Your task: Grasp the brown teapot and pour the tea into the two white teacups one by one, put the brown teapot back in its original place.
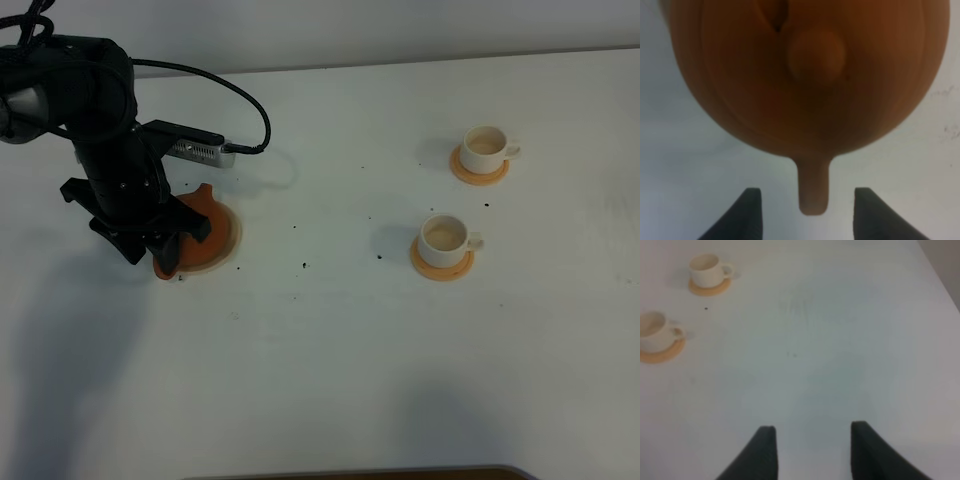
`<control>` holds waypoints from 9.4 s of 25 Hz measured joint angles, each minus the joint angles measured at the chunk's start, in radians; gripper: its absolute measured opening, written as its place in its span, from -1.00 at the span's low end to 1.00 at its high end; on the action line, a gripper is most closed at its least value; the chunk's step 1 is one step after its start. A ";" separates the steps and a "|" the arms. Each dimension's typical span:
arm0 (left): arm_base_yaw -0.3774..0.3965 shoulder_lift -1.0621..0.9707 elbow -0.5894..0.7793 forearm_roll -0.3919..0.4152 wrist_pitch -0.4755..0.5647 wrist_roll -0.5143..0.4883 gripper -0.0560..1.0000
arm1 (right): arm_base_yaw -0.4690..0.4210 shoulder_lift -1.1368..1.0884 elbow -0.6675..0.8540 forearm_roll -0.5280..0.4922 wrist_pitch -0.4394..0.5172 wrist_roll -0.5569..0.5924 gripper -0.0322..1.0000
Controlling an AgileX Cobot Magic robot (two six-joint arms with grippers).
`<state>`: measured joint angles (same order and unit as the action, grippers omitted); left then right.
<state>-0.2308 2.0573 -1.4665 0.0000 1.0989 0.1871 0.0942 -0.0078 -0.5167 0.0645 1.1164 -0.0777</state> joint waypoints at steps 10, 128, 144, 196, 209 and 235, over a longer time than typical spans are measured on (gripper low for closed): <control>0.000 0.000 -0.015 -0.031 -0.010 -0.001 -0.04 | 0.000 0.000 0.000 0.000 0.000 0.000 -0.21; -0.160 0.363 -0.771 -0.059 -0.031 0.762 -0.63 | 0.000 0.000 0.000 0.000 0.000 0.003 -0.21; -0.273 0.618 -1.068 -0.040 -0.121 0.793 -0.63 | 0.000 0.000 0.000 0.000 0.000 0.003 -0.21; -0.378 0.640 -1.086 0.256 -0.416 0.950 -0.63 | 0.000 0.000 0.000 0.003 0.000 0.003 -0.21; -0.394 0.643 -1.086 0.328 -0.455 0.959 -0.63 | 0.000 0.000 0.000 0.003 0.000 0.003 -0.21; -0.403 0.643 -1.086 0.353 -0.527 1.179 -0.63 | 0.000 0.000 0.000 0.003 0.000 0.003 -0.21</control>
<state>-0.6339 2.7008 -2.5526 0.3527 0.5720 1.3664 0.0942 -0.0078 -0.5167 0.0672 1.1164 -0.0750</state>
